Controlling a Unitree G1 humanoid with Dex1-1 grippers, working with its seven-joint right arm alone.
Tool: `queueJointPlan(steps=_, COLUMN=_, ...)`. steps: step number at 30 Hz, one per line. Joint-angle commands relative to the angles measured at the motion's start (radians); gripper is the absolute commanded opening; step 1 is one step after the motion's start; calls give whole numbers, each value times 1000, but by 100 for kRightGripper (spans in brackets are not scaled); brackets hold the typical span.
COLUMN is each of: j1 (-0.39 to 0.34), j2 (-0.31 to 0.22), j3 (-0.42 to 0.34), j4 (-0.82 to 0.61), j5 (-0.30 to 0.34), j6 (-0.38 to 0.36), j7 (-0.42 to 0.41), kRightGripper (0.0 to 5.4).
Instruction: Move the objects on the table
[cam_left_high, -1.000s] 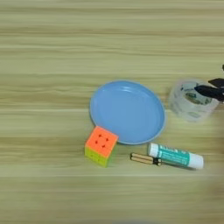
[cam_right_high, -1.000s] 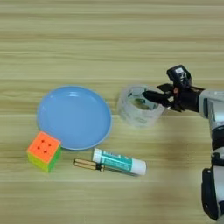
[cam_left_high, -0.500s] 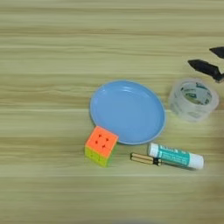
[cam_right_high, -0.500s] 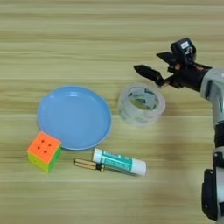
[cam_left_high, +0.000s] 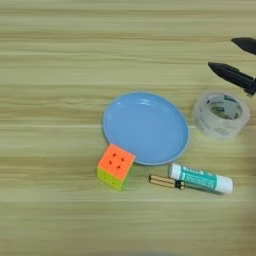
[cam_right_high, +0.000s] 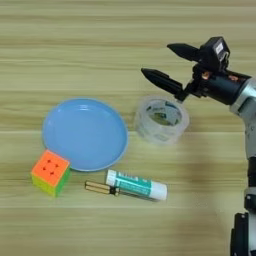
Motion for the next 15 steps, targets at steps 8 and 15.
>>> queueJointPlan(steps=8, j1=161, j2=-89, j3=-32, j4=-255, j5=127, j6=15, j7=202, kRightGripper=537)
queueJointPlan(steps=15, j1=318, j2=-130, j3=0, j4=-356, j5=79, j6=-57, j7=304, kRightGripper=537)
